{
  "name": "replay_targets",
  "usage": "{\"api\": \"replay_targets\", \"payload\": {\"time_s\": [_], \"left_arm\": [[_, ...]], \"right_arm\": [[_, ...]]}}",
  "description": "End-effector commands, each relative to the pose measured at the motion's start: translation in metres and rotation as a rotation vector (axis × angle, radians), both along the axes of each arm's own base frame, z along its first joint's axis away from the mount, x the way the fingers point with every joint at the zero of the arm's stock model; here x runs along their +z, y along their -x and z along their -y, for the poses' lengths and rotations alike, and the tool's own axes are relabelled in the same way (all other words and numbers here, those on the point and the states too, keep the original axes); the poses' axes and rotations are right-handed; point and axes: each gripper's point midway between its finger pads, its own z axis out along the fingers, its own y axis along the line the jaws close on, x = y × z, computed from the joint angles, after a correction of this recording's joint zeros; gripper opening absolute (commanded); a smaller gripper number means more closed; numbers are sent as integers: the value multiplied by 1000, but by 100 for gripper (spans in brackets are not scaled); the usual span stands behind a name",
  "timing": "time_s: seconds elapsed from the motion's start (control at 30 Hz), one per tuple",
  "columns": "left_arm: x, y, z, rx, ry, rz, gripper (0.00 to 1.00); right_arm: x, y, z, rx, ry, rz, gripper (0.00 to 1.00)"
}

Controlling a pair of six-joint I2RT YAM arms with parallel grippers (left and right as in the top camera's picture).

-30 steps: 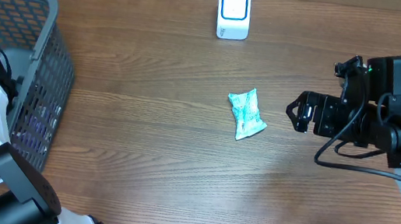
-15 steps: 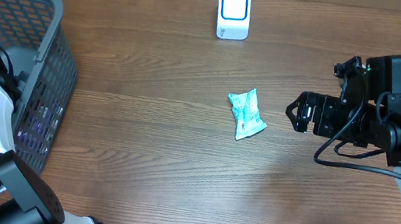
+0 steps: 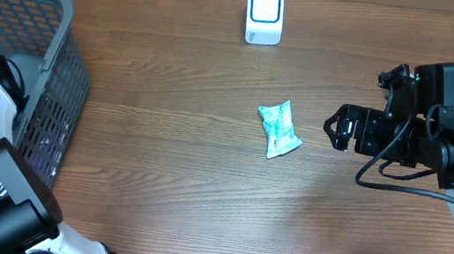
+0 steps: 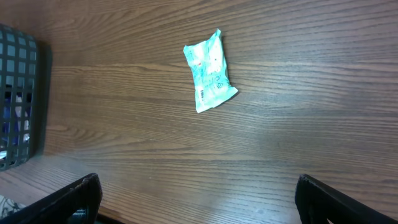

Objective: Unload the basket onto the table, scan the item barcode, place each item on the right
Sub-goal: 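Grasp the purple Carefree pad pack in basket with left gripper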

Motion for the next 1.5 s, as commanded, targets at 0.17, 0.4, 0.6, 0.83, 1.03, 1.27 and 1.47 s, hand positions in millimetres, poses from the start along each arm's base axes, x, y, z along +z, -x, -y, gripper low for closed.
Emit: {"api": "replay_targets", "payload": {"time_s": [0.17,0.4,0.6,0.83,1.03,1.27,1.47], "left_arm": [[98,-32,8,-104,34,170,100],[82,-25,11,-97,55,132,100],[42,-21,9,-74,69,118,99],[-23,-16,11,-71,104,69,100],[-64,-8,17,-65,167,-8,90],[-63,-7,19,-62,187,-22,4],[5,-29,1,-77,127,49,4]], "right_arm": [[6,0,0,4,3,16,100],[5,2,0,4,6,7,100],[5,2,1,4,6,4,100],[5,2,0,4,6,4,100],[5,3,0,1,4,-1,100],[5,3,1,1,5,1,100],[5,3,1,1,5,0,100]]}}
